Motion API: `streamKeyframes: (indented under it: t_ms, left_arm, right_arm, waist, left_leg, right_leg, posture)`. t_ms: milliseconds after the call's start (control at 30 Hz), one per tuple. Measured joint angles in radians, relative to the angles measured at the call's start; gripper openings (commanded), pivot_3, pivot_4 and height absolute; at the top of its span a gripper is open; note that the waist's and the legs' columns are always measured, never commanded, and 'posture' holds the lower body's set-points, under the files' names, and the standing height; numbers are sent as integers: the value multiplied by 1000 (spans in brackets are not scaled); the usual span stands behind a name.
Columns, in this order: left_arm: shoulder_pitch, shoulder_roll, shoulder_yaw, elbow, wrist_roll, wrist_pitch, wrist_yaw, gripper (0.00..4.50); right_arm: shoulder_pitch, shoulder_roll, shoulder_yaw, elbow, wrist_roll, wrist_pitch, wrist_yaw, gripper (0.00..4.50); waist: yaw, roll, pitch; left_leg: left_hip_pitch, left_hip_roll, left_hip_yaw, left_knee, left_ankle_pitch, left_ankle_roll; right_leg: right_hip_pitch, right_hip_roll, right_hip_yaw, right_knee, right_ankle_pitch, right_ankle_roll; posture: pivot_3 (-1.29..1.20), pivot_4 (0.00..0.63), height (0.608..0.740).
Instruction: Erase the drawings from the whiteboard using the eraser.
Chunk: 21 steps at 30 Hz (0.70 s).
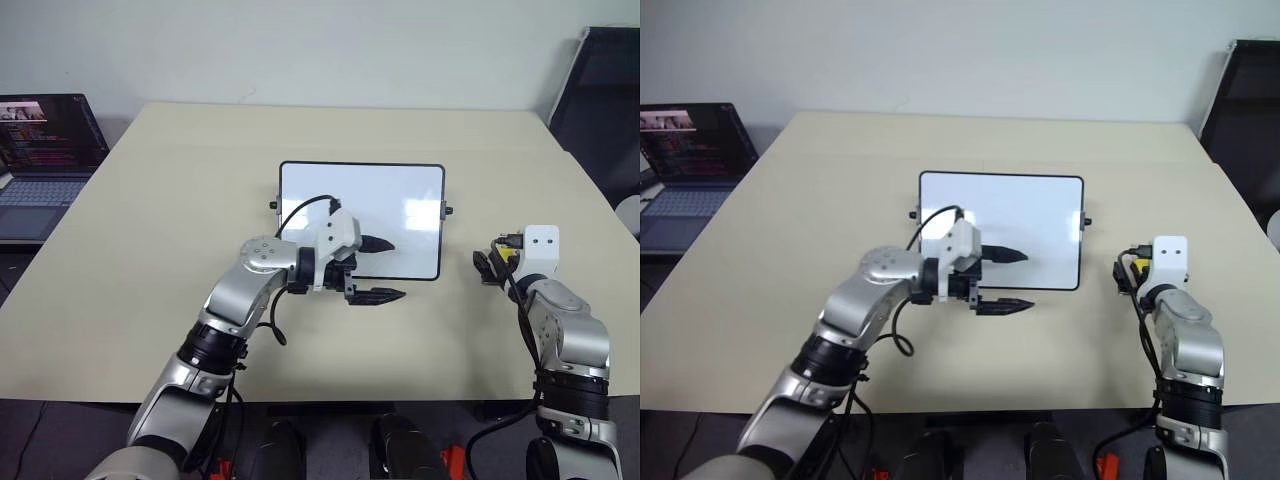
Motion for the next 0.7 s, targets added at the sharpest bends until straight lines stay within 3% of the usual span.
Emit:
streamKeyframes:
  t_ms: [167,367,533,700]
  left_arm:
    - [106,53,130,-87,-30,39,92,4500]
    - [294,9,337,-269,-116,121,319,4500]
    - [465,-90,459,-362,-96,77,555,4500]
    - [565,-118,503,-360,25,-35,722,4500]
  right_arm:
    - [87,0,21,-238,47,-2,23,4475]
    - [329,65,94,-525,86,-52,21,4475]
    - [542,189,225,-572,54,-290,-17,4475]
    - [586,239,256,-533,52,-455,-28,4475]
  waist:
    - [0,0,0]
    - [2,0,0]
    - [2,0,0]
    - [2,-2,-1]
  left_leg:
    - [0,0,0,0,0,0]
    - [0,1,-1,0,0,0]
    - [2,0,0,1,0,0]
    - [3,0,0,4,0,-1]
  right_leg:
    - [0,0,0,0,0,0]
    - [1,0,-1,-1,-2,-2]
    - [1,-1,0,-1,-2,-6]
    - [2,-1,1,-4,-1,-8]
  posture:
    - [0,150,740]
    - [0,150,740]
    - [0,150,740]
    - [0,150,740]
